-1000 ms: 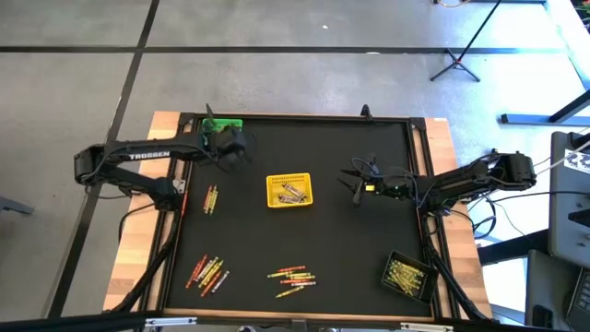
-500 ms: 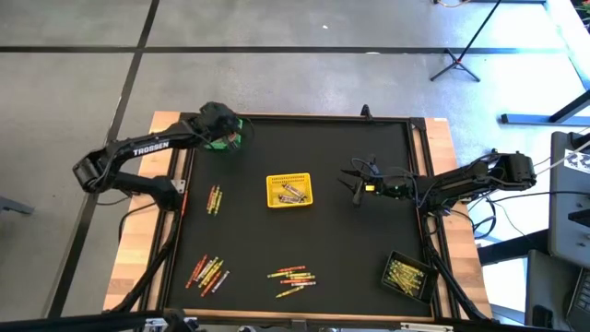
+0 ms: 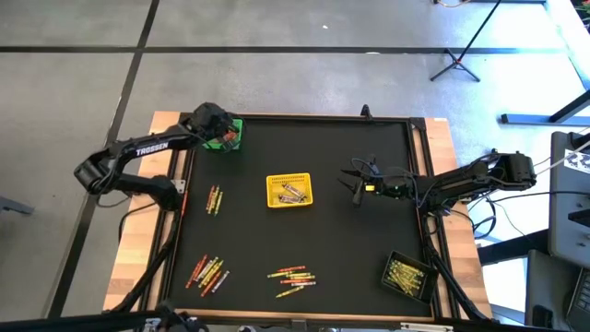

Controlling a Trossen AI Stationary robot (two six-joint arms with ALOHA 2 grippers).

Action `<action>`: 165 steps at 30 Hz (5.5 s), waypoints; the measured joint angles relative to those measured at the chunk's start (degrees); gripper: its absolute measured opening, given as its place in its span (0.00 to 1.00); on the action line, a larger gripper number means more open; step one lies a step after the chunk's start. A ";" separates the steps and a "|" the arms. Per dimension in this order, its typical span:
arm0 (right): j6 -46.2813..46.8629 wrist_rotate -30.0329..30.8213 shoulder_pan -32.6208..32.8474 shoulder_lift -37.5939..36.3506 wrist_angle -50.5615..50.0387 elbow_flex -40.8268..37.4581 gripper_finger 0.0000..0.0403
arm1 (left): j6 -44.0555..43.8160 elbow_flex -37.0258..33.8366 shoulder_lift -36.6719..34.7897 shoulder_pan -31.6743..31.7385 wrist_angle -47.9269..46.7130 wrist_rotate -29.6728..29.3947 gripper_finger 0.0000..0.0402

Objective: Sort crayons
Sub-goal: Put the orange crayon into the green bin, then put the green crayon into the black bin

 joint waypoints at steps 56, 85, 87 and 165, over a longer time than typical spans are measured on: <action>0.26 0.01 0.00 -0.02 -0.09 0.00 0.40 | -34.49 -0.66 -10.77 -24.60 -18.29 22.16 0.26; 0.26 0.02 0.00 -0.02 -0.15 0.00 0.40 | -78.01 -0.69 0.12 -45.74 -39.69 14.93 0.26; 0.26 0.00 0.00 -0.02 -0.15 0.00 0.40 | -78.01 -0.69 1.58 -45.74 -39.54 14.90 0.26; -3.42 -19.60 0.07 16.24 4.05 20.16 0.64 | -13.20 -5.44 16.53 -48.66 67.55 16.40 0.05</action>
